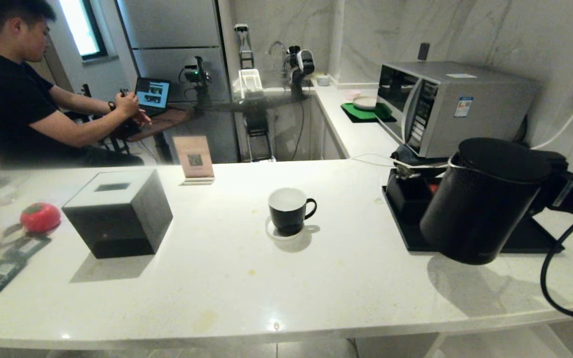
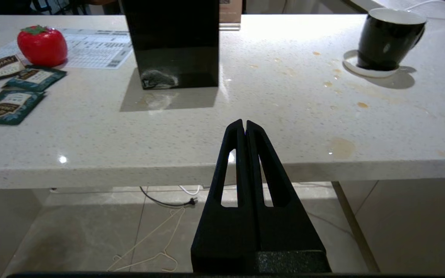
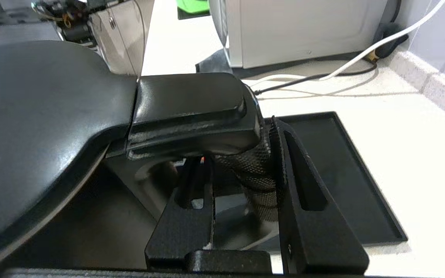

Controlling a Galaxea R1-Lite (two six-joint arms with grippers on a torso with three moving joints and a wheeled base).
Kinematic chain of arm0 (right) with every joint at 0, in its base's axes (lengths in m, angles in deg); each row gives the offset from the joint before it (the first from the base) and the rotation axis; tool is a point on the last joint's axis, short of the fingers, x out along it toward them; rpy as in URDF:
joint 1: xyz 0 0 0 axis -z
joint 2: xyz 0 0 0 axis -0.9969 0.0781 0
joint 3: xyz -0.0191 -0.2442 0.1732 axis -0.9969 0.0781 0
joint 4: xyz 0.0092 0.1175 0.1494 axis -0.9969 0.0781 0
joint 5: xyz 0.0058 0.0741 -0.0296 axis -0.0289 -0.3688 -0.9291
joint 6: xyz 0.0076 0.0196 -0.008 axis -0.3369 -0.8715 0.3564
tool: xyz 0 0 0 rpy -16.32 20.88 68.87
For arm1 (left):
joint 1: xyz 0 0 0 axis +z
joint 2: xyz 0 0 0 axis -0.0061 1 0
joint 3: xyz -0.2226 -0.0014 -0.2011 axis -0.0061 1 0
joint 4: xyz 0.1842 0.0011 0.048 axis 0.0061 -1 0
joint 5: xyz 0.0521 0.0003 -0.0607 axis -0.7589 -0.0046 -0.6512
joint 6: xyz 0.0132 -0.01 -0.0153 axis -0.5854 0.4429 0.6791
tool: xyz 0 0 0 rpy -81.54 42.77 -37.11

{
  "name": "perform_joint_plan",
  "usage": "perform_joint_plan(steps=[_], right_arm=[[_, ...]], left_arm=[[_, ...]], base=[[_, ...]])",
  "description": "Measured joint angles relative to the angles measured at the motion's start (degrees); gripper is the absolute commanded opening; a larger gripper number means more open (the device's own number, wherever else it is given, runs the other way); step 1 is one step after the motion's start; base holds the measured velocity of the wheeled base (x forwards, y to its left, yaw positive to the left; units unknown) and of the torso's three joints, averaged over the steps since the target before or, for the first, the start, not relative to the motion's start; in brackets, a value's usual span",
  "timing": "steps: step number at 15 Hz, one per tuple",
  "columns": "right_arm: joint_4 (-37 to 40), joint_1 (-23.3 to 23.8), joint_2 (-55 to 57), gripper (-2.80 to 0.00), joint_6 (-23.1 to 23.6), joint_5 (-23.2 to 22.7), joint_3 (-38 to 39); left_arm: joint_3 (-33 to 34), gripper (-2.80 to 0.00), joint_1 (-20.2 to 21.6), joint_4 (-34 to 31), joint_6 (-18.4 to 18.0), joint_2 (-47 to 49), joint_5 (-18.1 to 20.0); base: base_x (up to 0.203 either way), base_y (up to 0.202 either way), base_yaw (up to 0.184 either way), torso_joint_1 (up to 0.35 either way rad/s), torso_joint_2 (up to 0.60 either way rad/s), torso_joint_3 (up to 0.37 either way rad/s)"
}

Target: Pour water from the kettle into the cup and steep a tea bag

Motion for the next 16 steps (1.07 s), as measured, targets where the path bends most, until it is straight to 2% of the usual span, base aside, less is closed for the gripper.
perform_joint_plan(steps=[11, 16], right_arm=[[-0.1, -0.1, -0.6, -2.8, -0.1, -0.2, 0.8], [-0.1, 0.0, -0.7, -2.8, -0.1, 0.0, 0.8]], left_arm=[[0.0, -2.8, 0.0, 0.0, 0.0, 0.0, -0.1], [0.0, -2.8, 0.0, 0.0, 0.0, 0.0, 0.0]], base=[[0.0, 0.188, -0.002, 0.002, 0.0, 0.002], [0.0, 0.017, -0.001, 0.0, 0.0, 0.0]])
